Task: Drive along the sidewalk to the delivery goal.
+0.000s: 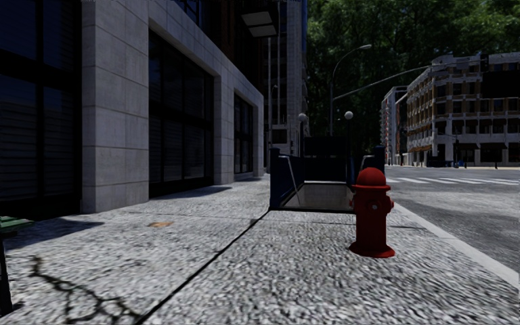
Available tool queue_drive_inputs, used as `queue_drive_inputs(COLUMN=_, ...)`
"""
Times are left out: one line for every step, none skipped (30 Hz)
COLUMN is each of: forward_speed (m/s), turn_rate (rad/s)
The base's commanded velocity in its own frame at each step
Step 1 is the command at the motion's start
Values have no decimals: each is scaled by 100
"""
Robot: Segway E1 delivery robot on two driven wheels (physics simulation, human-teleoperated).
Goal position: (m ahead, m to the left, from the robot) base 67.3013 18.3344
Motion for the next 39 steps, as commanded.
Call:
queue_drive_inputs(forward_speed=197, turn_rate=44)
queue_drive_inputs(forward_speed=197, turn_rate=44)
queue_drive_inputs(forward_speed=197, turn_rate=44)
queue_drive_inputs(forward_speed=197, turn_rate=44)
queue_drive_inputs(forward_speed=197, turn_rate=44)
queue_drive_inputs(forward_speed=197, turn_rate=44)
queue_drive_inputs(forward_speed=197, turn_rate=44)
queue_drive_inputs(forward_speed=197, turn_rate=44)
queue_drive_inputs(forward_speed=197, turn_rate=44)
queue_drive_inputs(forward_speed=197, turn_rate=44)
queue_drive_inputs(forward_speed=197, turn_rate=44)
queue_drive_inputs(forward_speed=197, turn_rate=44)
queue_drive_inputs(forward_speed=197, turn_rate=44)
queue_drive_inputs(forward_speed=197, turn_rate=44)
queue_drive_inputs(forward_speed=197, turn_rate=45)
queue_drive_inputs(forward_speed=197, turn_rate=45)
queue_drive_inputs(forward_speed=197, turn_rate=45)
queue_drive_inputs(forward_speed=197, turn_rate=45)
queue_drive_inputs(forward_speed=197, turn_rate=45)
queue_drive_inputs(forward_speed=197, turn_rate=45)
queue_drive_inputs(forward_speed=197, turn_rate=45)
queue_drive_inputs(forward_speed=197, turn_rate=45)
queue_drive_inputs(forward_speed=197, turn_rate=42)
queue_drive_inputs(forward_speed=197, turn_rate=0)
queue_drive_inputs(forward_speed=197, turn_rate=0)
queue_drive_inputs(forward_speed=197, turn_rate=0)
queue_drive_inputs(forward_speed=197, turn_rate=0)
queue_drive_inputs(forward_speed=197, turn_rate=0)
queue_drive_inputs(forward_speed=197, turn_rate=0)
queue_drive_inputs(forward_speed=197, turn_rate=0)
queue_drive_inputs(forward_speed=197, turn_rate=0)
queue_drive_inputs(forward_speed=197, turn_rate=0)
queue_drive_inputs(forward_speed=197, turn_rate=0)
queue_drive_inputs(forward_speed=197, turn_rate=0)
queue_drive_inputs(forward_speed=197, turn_rate=0)
queue_drive_inputs(forward_speed=197, turn_rate=0)
queue_drive_inputs(forward_speed=197, turn_rate=0)
queue_drive_inputs(forward_speed=197, turn_rate=0)
queue_drive_inputs(forward_speed=197, turn_rate=0)
